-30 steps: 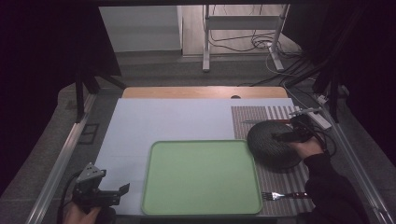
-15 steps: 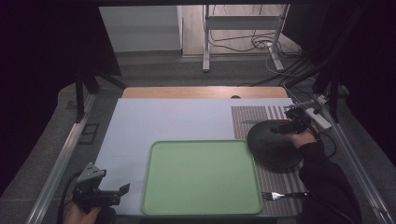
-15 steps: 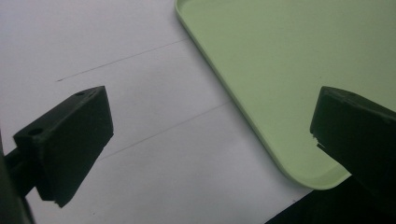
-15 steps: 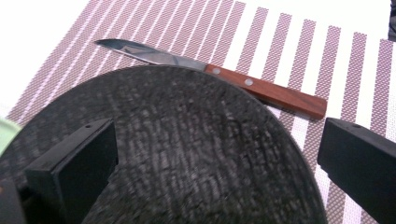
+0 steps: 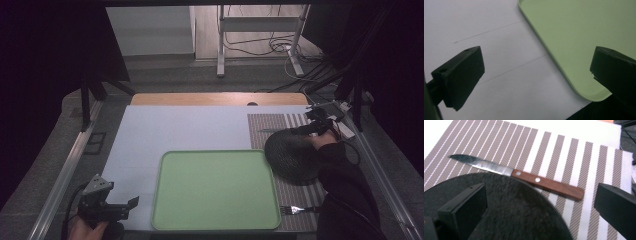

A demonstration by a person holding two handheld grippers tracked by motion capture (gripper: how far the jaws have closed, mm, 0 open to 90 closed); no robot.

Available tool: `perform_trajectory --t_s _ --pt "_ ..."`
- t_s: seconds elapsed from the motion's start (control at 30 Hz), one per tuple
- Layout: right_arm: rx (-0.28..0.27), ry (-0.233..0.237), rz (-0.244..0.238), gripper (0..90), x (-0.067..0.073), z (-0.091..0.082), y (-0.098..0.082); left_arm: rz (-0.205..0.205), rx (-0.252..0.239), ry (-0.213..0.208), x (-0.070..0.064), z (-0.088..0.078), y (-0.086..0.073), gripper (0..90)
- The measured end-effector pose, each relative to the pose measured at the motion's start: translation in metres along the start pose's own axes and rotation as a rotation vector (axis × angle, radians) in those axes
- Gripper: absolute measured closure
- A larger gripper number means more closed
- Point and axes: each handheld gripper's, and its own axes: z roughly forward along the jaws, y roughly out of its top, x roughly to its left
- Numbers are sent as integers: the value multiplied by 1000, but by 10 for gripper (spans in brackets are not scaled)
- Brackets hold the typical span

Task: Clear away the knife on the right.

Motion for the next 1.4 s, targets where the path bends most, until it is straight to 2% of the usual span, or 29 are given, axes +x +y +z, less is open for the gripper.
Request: perform_trajectory --t_s 0.17,0.2,0.23,0.27,0.3,0.33,0.37,0.4,0.43,0.47,0.5,0.57,0.6,0.73,0.9,1.03,1.4 --pt "-8 -12 -2 27 -6 4 4 -1 1 0 0 0 0 1" --pt "-16 -9 -8 87 -9 5 6 -1 1 0 0 0 0 1" --pt "-16 -9 -8 87 -9 5 6 -1 1 0 0 0 0 1" --pt "-19 -17 -13 181 -11 6 8 -1 1 0 0 0 0 1" --pt "-23 -17 -17 238 -13 6 9 -1 1 1 0 0 0 1" --pt "-23 -17 -17 238 -13 6 9 -1 1 1 0 0 0 1" --pt "-14 -6 -21 372 -16 8 11 -1 1 1 0 0 0 1" --pt "-14 -6 -21 372 -16 8 11 -1 1 1 0 0 0 1" --pt "0 16 -15 512 -20 10 12 0 1 1 0 0 0 1" --pt "0 16 -15 512 -20 10 12 0 2 1 0 0 0 1" --pt "20 7 -12 691 -23 13 13 0 2 2 0 0 0 2" --pt "41 -5 -11 849 -27 18 14 0 2 2 0 0 0 2" --pt "48 -9 -16 895 -29 20 14 0 3 2 0 0 0 2" --pt "58 -40 -11 896 -37 28 15 3 4 4 0 1 0 3" --pt "60 -46 -4 895 -46 36 16 5 9 6 -1 1 0 4" --pt "88 -41 -2 895 -48 42 14 6 10 7 -1 1 1 4" --pt "135 -8 -7 895 -47 32 1 14 13 11 -2 1 1 5"
